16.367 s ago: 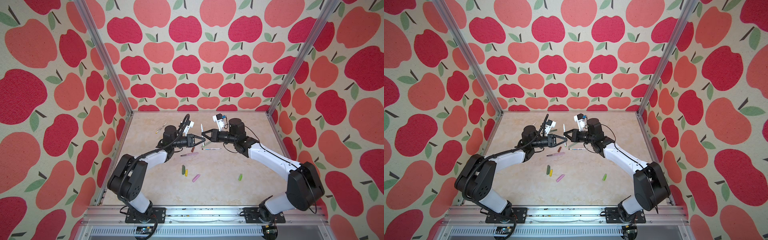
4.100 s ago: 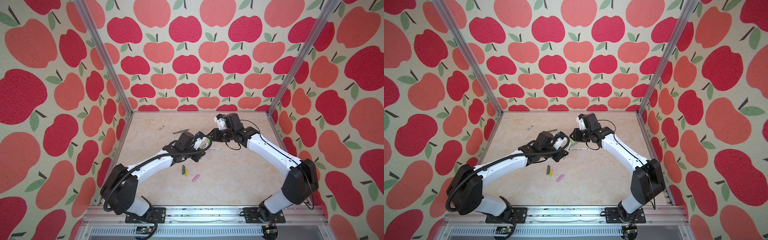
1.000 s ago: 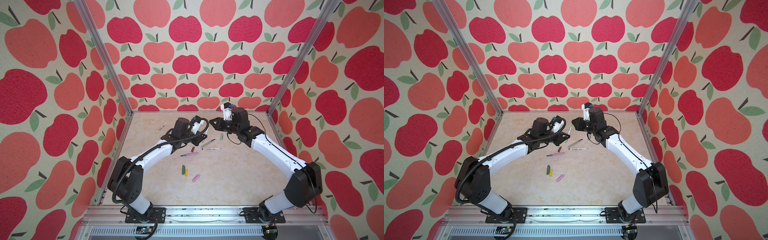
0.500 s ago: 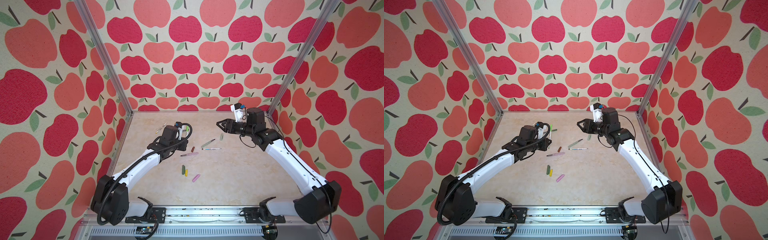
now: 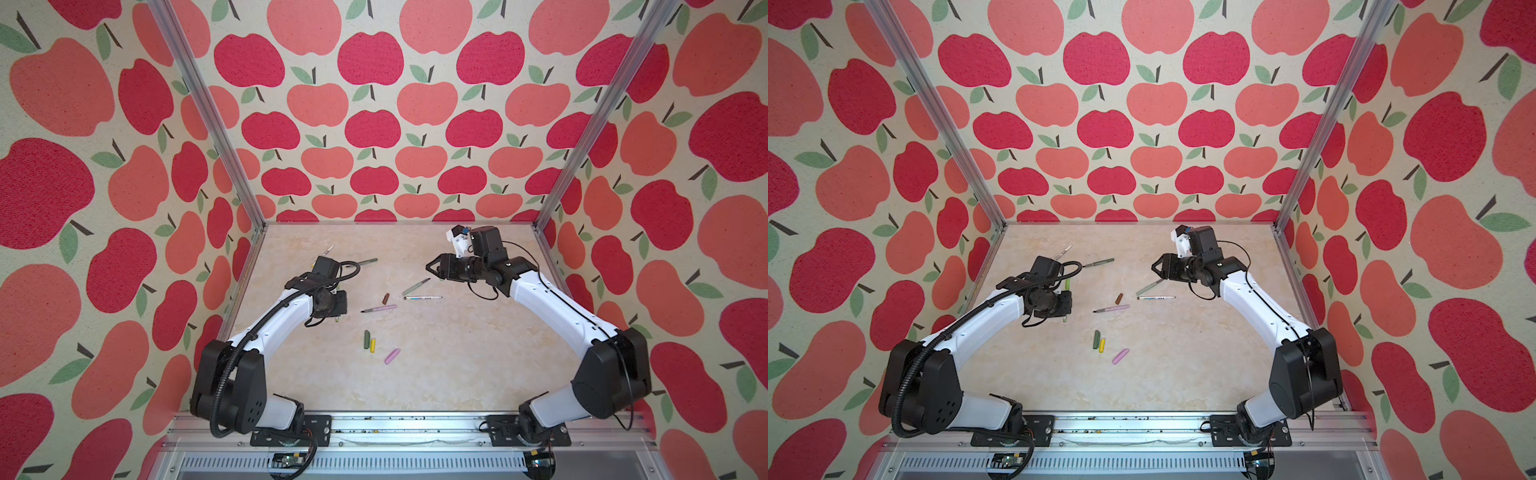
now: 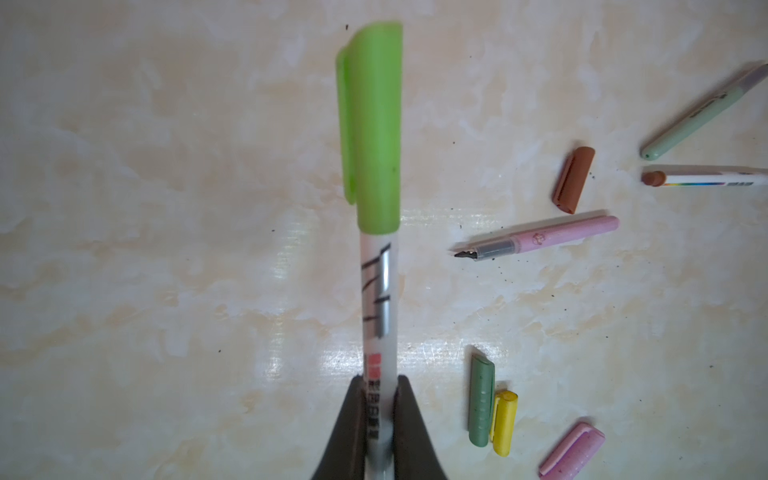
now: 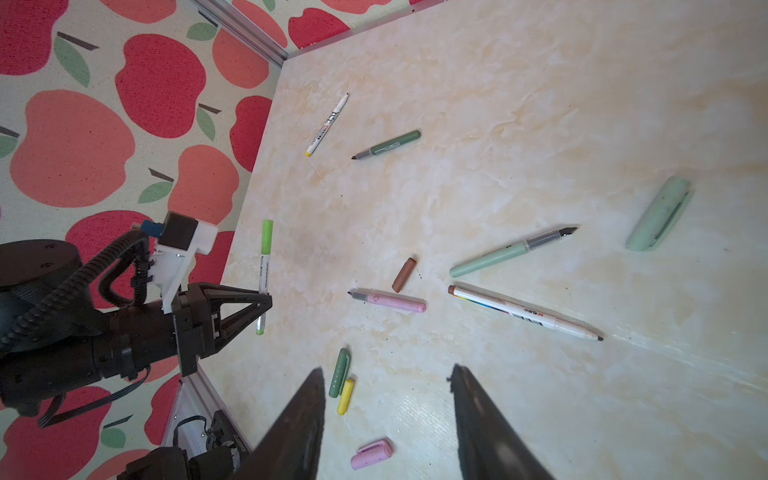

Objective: Insert the pens into the pen caps
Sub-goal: 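Raise the right gripper away while the left gripper lowers the capped marker, then lay the capped marker on the table and open the left gripper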

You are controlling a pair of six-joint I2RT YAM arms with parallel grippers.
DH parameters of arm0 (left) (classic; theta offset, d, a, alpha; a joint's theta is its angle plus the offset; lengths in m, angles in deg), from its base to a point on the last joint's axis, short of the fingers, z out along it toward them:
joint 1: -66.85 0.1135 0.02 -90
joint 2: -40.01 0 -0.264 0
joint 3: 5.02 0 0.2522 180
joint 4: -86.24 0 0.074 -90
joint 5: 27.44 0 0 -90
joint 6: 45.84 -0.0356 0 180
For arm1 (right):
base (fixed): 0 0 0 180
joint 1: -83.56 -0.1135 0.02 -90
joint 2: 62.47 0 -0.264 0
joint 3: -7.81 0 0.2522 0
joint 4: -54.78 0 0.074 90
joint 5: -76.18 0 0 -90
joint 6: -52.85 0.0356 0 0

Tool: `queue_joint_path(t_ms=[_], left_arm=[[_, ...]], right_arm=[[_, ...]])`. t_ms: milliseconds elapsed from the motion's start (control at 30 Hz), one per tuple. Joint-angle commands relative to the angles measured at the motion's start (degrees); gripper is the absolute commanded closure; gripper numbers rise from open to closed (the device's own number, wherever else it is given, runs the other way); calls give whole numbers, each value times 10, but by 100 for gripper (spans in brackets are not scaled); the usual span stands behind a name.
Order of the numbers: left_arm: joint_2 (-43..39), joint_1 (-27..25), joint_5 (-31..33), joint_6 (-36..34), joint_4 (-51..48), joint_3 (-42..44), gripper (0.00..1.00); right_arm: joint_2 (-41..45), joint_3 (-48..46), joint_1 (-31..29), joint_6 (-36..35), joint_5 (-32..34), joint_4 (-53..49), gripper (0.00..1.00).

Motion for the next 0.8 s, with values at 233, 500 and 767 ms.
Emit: queue_joint_path(t_ms=[233,500,767], left_arm=[[80,3,-16,-43,4,2,100],[94,9,29,-44,-2,11,100],[98,26,86,-54,-9,26,100]], right_arm=[[-5,-11,-2,-17,-8,-1,49],[-6,-8,-2,-18,-9,-2,49],[-3,-15,-3,-18,-8,0,49]])
